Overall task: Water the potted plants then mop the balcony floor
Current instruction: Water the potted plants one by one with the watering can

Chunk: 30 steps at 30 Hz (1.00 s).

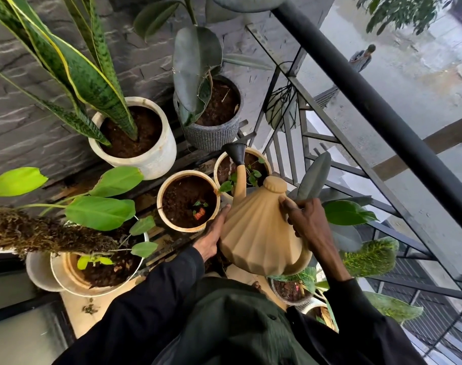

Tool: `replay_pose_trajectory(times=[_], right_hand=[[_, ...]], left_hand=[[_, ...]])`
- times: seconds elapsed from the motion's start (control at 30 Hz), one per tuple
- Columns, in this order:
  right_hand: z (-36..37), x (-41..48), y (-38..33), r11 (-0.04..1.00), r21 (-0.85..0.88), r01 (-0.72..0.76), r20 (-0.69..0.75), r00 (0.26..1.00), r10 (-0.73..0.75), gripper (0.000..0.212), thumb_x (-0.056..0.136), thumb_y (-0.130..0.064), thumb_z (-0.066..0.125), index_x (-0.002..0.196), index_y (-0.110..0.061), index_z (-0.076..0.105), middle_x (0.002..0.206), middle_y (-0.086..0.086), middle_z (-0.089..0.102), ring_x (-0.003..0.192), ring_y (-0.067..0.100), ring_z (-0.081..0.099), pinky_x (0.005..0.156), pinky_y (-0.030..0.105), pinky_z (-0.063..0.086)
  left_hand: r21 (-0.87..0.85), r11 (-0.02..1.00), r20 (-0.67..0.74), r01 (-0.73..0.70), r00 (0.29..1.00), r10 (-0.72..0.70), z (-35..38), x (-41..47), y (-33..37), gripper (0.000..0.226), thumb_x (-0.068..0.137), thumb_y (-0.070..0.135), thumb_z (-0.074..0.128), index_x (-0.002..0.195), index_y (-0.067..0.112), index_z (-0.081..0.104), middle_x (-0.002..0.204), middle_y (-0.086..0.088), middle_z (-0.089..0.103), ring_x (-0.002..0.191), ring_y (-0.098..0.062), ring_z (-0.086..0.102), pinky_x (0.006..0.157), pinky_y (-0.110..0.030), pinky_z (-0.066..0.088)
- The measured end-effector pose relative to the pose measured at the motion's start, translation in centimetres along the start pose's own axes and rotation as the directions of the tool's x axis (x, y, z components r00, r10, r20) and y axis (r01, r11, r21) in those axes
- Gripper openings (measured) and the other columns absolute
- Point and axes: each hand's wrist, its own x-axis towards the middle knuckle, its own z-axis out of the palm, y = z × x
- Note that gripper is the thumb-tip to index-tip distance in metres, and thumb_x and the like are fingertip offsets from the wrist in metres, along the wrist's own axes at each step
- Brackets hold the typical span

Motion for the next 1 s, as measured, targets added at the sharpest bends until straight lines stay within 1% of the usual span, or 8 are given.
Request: replay_pose_trajectory(times=[0.13,0.27,0.43,0.5,0.63,0.73,0.8,1.0], right_hand=[[0.4,-1.2,0.8,0.998,0.063,-0.024,-0.076,0.997,0.029,0.064,0.099,-0.047,0.068,0.072,0.01,0.07,0.068,0.034,0.065,0.046,0.022,0.047,0.049,0.035,0.043],[0.6,-2.7,1.1,0.99,0.139,-0.02,-0.147,0.988,0.04,0.06,0.099,-0.043,0.071,0.07,0.009,0.07,0.067,0.032,0.066,0.047,0.02,0.046,0.048,0.027,0.04],[1.3,-3.6,2.5,0.973,0.228,0.038,-0.209,0.978,0.01,0.082,0.083,-0.071,0.057,0.071,0.009,0.071,0.059,0.027,0.061,0.042,0.013,0.037,0.046,0.02,0.037],[1.4,-3.8,2.9,0.967,0.251,0.043,-0.231,0.973,0.016,0.077,0.084,-0.069,0.059,0.071,0.006,0.072,0.058,0.023,0.063,0.042,0.013,0.04,0.047,0.024,0.039],[1.1,-4.1,2.8,0.965,0.255,0.054,-0.292,0.956,0.024,0.055,0.084,-0.06,0.065,0.078,-0.007,0.079,0.065,-0.006,0.069,0.048,0.002,0.057,0.05,0.018,0.042],[1.1,-4.3,2.9,0.967,0.249,0.061,-0.319,0.947,0.022,0.067,0.081,-0.067,0.064,0.092,-0.003,0.081,0.076,-0.004,0.072,0.055,-0.003,0.059,0.054,0.018,0.041],[1.0,-4.4,2.9,0.964,0.254,0.079,-0.333,0.943,0.011,0.069,0.08,-0.07,0.061,0.089,-0.004,0.081,0.071,-0.007,0.068,0.052,-0.003,0.058,0.051,0.011,0.039],[0.8,-5.0,1.7,0.968,0.232,0.1,-0.376,0.927,-0.005,0.041,0.082,-0.065,0.06,0.071,-0.027,0.07,0.062,-0.011,0.064,0.053,0.001,0.057,0.051,0.023,0.04]], left_hand=[[0.025,0.999,-0.024,-0.031,0.999,0.032,-0.1,0.4,-0.1,0.059,0.093,0.059,0.059,0.143,0.028,0.055,0.132,-0.001,0.063,0.115,-0.019,0.058,0.098,-0.037,0.046],[0.004,0.999,-0.02,-0.047,0.999,0.047,0.3,0.1,0.1,0.046,0.095,0.055,0.059,0.132,0.028,0.061,0.12,-0.001,0.067,0.108,-0.017,0.062,0.081,-0.031,0.049],[-0.032,0.996,-0.026,-0.084,0.996,0.083,0.6,0.1,-0.3,0.053,0.091,0.055,0.064,0.132,0.022,0.063,0.121,-0.006,0.069,0.109,-0.021,0.064,0.077,-0.032,0.05],[-0.029,0.994,-0.032,-0.105,0.994,0.105,0.7,0.2,-0.5,0.055,0.089,0.056,0.066,0.133,0.022,0.063,0.122,-0.006,0.069,0.11,-0.021,0.064,0.08,-0.032,0.051],[-0.019,0.992,-0.01,-0.126,0.992,0.126,0.9,0.4,-0.3,0.056,0.088,0.059,0.066,0.131,0.023,0.064,0.121,-0.005,0.07,0.111,-0.021,0.065,0.083,-0.033,0.053],[0.0,0.991,0.014,-0.135,0.991,0.135,1.0,0.5,-0.1,0.068,0.081,0.067,0.066,0.135,0.027,0.062,0.123,-0.003,0.069,0.114,-0.021,0.064,0.085,-0.034,0.052],[0.005,0.989,0.035,-0.148,0.988,0.148,1.0,0.5,0.1,0.08,0.072,0.074,0.067,0.136,0.028,0.06,0.125,-0.002,0.068,0.115,-0.021,0.063,0.09,-0.036,0.053],[0.006,0.982,0.021,-0.187,0.982,0.187,0.7,0.6,0.4,0.062,0.088,0.062,0.064,0.14,0.027,0.058,0.128,-0.001,0.066,0.116,-0.02,0.061,0.107,-0.046,0.048]])
